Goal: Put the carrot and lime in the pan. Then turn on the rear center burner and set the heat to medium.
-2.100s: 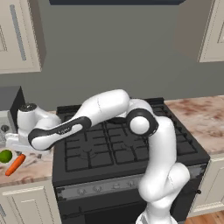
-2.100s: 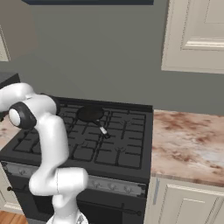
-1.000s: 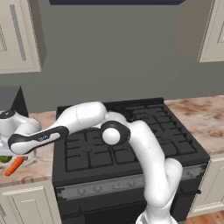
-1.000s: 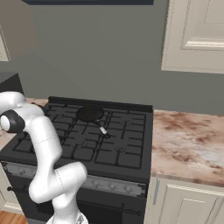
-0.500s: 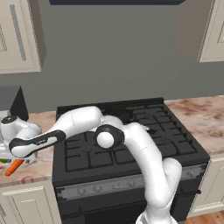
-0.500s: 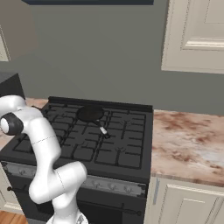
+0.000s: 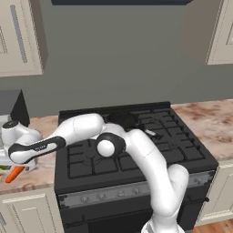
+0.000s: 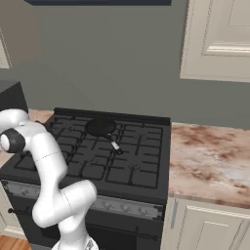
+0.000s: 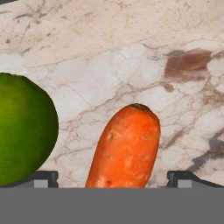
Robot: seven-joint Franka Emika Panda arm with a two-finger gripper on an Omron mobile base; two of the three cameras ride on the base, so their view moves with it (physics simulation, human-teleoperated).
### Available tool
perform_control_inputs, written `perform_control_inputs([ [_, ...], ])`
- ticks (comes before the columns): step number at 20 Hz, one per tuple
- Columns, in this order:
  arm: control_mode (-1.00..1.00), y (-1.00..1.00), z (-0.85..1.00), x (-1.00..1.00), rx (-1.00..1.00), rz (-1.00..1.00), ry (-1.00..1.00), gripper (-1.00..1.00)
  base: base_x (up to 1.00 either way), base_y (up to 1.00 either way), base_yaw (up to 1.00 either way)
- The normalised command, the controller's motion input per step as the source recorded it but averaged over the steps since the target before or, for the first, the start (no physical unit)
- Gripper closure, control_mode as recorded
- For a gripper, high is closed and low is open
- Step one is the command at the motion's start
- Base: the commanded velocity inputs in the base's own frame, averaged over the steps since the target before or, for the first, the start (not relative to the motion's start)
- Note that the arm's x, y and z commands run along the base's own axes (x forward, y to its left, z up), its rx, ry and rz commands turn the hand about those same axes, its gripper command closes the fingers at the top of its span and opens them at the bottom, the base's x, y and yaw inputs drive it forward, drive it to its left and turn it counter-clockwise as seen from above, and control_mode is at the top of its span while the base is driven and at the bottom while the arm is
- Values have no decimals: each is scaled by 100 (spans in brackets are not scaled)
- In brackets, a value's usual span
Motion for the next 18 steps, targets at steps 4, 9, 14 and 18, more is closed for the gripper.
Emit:
perform_control_inputs([
  [4,-100,13,-13,0,0,0,2,-100,0,0,0],
  [9,-100,0,-13,0,0,0,2,-100,0,0,0],
  [14,-100,0,0,0,0,0,0,-100,0,0,0],
  [18,-100,0,0,0,0,0,0,-100,0,0,0],
])
